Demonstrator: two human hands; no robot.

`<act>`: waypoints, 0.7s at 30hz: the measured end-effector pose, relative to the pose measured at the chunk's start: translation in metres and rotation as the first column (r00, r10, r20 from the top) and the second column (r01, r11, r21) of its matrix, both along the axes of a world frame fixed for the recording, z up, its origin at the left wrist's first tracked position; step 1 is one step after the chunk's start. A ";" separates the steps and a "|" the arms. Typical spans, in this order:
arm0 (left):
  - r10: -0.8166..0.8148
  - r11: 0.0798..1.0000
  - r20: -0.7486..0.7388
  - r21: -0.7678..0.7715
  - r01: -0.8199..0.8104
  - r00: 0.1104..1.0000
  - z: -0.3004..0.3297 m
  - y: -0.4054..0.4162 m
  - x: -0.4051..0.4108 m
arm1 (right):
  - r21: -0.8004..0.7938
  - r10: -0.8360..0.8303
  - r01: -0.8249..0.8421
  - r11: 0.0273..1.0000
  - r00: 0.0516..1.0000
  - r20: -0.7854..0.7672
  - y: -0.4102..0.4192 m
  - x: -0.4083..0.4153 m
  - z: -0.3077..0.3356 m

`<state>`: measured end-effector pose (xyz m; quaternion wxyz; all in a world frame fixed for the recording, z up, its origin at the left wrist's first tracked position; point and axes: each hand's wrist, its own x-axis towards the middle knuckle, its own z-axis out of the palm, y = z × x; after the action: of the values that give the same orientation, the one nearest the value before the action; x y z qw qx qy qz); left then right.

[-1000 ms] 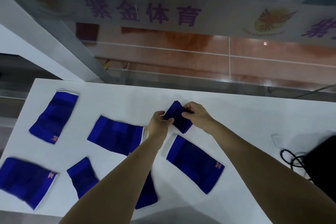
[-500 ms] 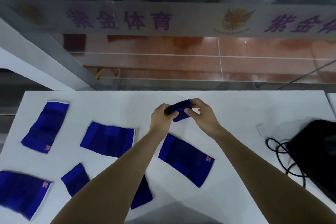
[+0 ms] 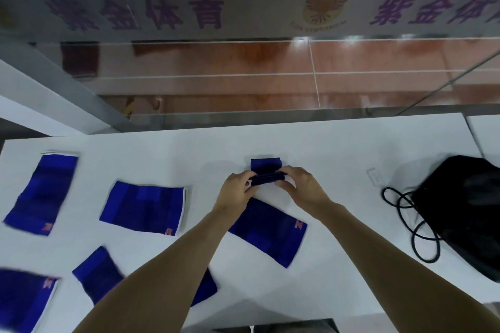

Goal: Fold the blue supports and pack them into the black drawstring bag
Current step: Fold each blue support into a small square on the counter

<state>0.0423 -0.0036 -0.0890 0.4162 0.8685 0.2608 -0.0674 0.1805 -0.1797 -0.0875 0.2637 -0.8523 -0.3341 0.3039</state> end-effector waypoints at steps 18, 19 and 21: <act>0.463 0.864 -0.167 -0.135 -0.485 0.871 -0.001 -0.010 0.048 | -0.111 -0.418 0.405 0.907 0.897 -0.145 0.046 0.017 -0.005; 0.451 0.874 -0.170 -0.115 -0.472 0.876 -0.002 -0.009 0.051 | -0.124 -0.429 0.414 0.902 0.893 -0.137 0.047 0.018 -0.005; 0.422 0.900 -0.154 -0.044 -0.433 0.893 -0.004 -0.009 0.055 | -0.141 -0.461 0.443 0.885 0.876 -0.140 0.050 0.019 -0.005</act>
<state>0.0974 -0.0128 -0.0928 0.4344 0.7663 0.4712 -0.0452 0.1995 -0.1297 -0.0922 0.3100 -0.8904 -0.0856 0.3222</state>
